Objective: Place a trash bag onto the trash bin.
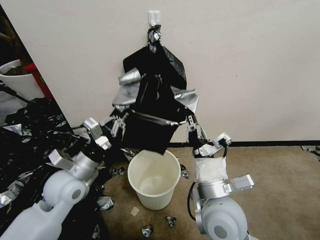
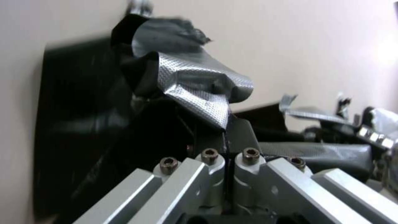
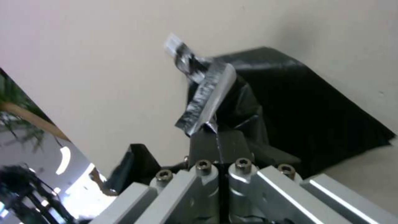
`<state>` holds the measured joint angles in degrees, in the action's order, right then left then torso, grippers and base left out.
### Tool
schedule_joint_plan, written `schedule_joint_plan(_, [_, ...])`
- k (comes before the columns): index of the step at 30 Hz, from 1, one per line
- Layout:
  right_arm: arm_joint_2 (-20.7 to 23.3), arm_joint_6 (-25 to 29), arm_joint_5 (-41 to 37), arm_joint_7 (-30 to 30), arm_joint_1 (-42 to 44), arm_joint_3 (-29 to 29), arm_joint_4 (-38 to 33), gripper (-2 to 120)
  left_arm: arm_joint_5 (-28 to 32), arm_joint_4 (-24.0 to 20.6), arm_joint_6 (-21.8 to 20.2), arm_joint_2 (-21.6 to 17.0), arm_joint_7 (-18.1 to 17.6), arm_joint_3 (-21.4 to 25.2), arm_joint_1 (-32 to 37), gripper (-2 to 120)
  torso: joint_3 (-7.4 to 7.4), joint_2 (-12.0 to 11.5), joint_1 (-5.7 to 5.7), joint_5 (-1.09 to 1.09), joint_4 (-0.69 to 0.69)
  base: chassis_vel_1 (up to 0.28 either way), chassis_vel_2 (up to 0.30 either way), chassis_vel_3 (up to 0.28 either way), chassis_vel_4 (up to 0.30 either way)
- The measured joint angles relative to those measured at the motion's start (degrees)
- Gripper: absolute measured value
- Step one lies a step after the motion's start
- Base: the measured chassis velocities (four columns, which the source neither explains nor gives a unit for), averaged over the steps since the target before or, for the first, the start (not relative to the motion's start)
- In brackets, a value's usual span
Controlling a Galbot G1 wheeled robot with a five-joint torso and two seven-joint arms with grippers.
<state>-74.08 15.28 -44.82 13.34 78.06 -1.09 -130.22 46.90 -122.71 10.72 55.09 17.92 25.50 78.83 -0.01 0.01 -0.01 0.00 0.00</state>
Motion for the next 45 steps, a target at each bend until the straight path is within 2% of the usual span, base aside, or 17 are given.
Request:
schedule_joint_plan(7, [-0.27,1.72,3.1,0.33,-0.44,1.68,6.98,0,-4.13,5.18,0.08,8.01,-1.16,-2.48,3.14,0,0.0,0.0,0.0,0.0,0.01,0.0,0.0,0.0,0.0])
schedule_joint_plan(8, [-0.27,1.72,3.1,0.33,-0.44,1.68,6.98,0,-4.13,5.18,0.08,8.01,-1.16,-2.48,3.14,0,0.0,0.0,0.0,0.0,0.01,0.0,0.0,0.0,0.0])
schedule_joint_plan(10, [-0.36,2.88,4.5,0.33,-0.6,1.82,9.17,0,-4.87,6.94,0.68,11.08,-1.09,-3.36,3.74,0,0.01,0.0,0.0,0.01,0.0,0.0,0.0,0.0,0.0])
schedule_joint_plan(15, [-0.27,3.97,6.23,0.68,-0.21,2.19,11.68,0,-6.0,8.69,1.06,14.76,-1.21,-4.24,5.93,0,0.0,0.0,0.0,0.01,0.0,0.0,0.0,0.0,0.0])
schedule_joint_plan(18, [-0.19,4.79,8.39,0.75,0.45,2.43,12.76,0,-7.38,9.22,1.09,16.74,-2.68,-5.01,8.15,0,0.0,0.0,0.0,0.01,0.0,0.0,0.0,0.0,0.0])
schedule_joint_plan(23, [-0.09,4.93,9.23,0.91,1.23,3.06,13.36,0,-10.03,10.01,1.26,17.78,-4.61,-5.76,9.55,0,0.0,0.0,0.0,0.01,0.0,0.0,0.0,0.0,0.0])
schedule_joint_plan(27, [0.26,4.74,10.3,3.48,2.37,3.97,14.7,0,-13.14,10.97,2.18,18.47,-6.82,-6.19,10.71,0,0.0,-0.01,0.0,0.0,0.0,0.0,0.0,0.0,0.0])
schedule_joint_plan(30, [1.13,4.1,10.51,7.23,4.07,5.15,15.24,0,-18.34,11.28,3.91,18.69,-10.07,-7.08,12.54,0,0.0,-0.01,0.0,0.0,0.0,0.0,0.0,0.0,0.0])
schedule_joint_plan(31, [1.13,4.1,10.51,7.23,4.07,5.15,15.24,0,-18.34,11.28,3.91,18.69,-10.07,-7.08,12.54,0,0.0,-0.01,0.0,0.0,0.0,0.0,0.0,0.0,0.0])
schedule_joint_plan(33, [2.22,3.68,10.31,9.5,5.32,5.9,14.7,0,-22.19,10.41,5.01,18.47,-13.02,-8.13,14.45,0,0.0,-0.01,0.0,0.0,0.0,0.0,0.0,0.0,0.0])
schedule_joint_plan(34, [2.22,3.68,10.31,9.5,5.32,5.9,14.7,0,-22.19,10.41,5.01,18.47,-13.02,-8.13,14.45,0,0.0,-0.01,0.0,0.0,0.0,0.0,0.0,0.0,0.0])
schedule_joint_plan(36, [3.68,2.94,10.12,11.46,6.28,6.43,12.41,0,-25.05,8.36,5.19,17.77,-16.8,-9.0,16.26,0,0.0,-0.01,0.0,0.0,0.0,0.0,0.0,0.0,0.0])
schedule_joint_plan(38, [5.16,1.64,9.54,13.34,6.81,6.75,9.62,0,-26.37,6.1,4.27,17.12,-20.31,-9.42,17.57,0,0.0,-0.01,0.0,0.01,0.0,0.0,0.0,0.0,0.0])
schedule_joint_plan(39, [5.16,1.64,9.54,13.34,6.81,6.75,9.62,0,-26.37,6.1,4.27,17.12,-20.31,-9.42,17.57,0,0.0,-0.01,0.0,0.01,0.0,0.0,0.0,0.0,0.0])
schedule_joint_plan(41, [6.39,-0.52,9.17,15.89,7.02,7.01,7.3,0,-27.24,4.09,2.5,16.59,-23.53,-9.52,18.35,0,0.0,-0.01,0.0,0.0,0.01,0.0,0.0,0.0,0.0])
schedule_joint_plan(42, [6.39,-0.52,9.17,15.89,7.02,7.01,7.3,0,-27.24,4.09,2.5,16.59,-23.53,-9.52,18.35,0,0.0,-0.01,0.0,0.0,0.01,0.0,0.0,0.0,0.0])
schedule_joint_plan(45, [8.98,-9.01,8.95,21.58,7.27,7.27,3.85,0,-28.1,0.3,-4.0,15.43,-27.35,-9.42,19.14,0,0.0,-0.01,0.0,0.0,0.0,0.0,0.0,0.0,0.0])
